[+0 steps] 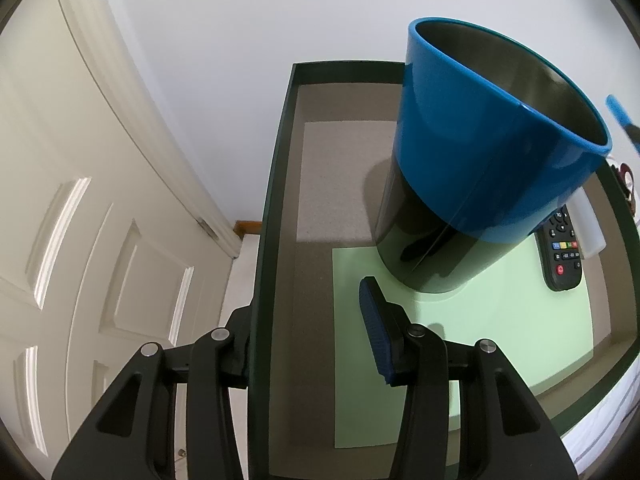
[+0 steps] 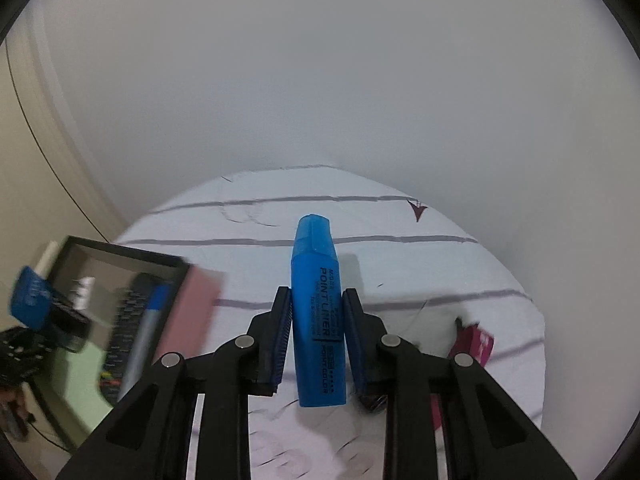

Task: Organize rigid objects
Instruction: 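Carry the highlighter into the box and lower it beside the tumbler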

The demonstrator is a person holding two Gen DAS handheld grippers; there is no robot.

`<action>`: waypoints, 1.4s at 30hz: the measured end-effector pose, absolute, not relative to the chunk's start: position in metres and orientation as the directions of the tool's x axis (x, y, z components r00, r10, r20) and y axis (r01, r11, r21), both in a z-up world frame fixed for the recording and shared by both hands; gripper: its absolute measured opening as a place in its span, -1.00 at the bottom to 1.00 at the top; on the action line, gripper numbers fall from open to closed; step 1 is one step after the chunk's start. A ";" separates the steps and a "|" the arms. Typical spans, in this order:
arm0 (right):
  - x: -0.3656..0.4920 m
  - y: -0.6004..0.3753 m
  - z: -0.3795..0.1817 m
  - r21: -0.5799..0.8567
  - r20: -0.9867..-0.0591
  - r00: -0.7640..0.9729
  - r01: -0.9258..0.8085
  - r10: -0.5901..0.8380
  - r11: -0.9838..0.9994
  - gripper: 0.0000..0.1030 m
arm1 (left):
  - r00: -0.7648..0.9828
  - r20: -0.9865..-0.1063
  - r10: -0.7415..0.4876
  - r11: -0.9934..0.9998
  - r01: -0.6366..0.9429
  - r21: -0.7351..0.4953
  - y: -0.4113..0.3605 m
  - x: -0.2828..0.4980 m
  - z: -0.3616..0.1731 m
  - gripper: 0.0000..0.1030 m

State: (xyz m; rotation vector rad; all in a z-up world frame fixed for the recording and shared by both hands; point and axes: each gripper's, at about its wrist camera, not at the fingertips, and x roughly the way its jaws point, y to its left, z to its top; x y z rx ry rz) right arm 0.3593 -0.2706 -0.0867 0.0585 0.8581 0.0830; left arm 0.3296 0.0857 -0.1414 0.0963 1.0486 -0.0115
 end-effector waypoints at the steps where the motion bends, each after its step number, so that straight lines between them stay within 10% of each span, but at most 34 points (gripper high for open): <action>1: 0.351 -0.258 -0.083 0.085 -0.742 0.664 -0.050 0.097 0.995 -0.50 | 0.500 -0.865 0.039 0.996 0.055 0.077 0.084 0.329 -0.141 -0.12; 42: 0.307 -0.033 -0.148 0.163 -0.854 0.462 -0.197 0.238 0.967 -0.50 | 0.516 -0.857 0.011 0.998 0.048 0.042 0.097 0.323 -0.147 -0.13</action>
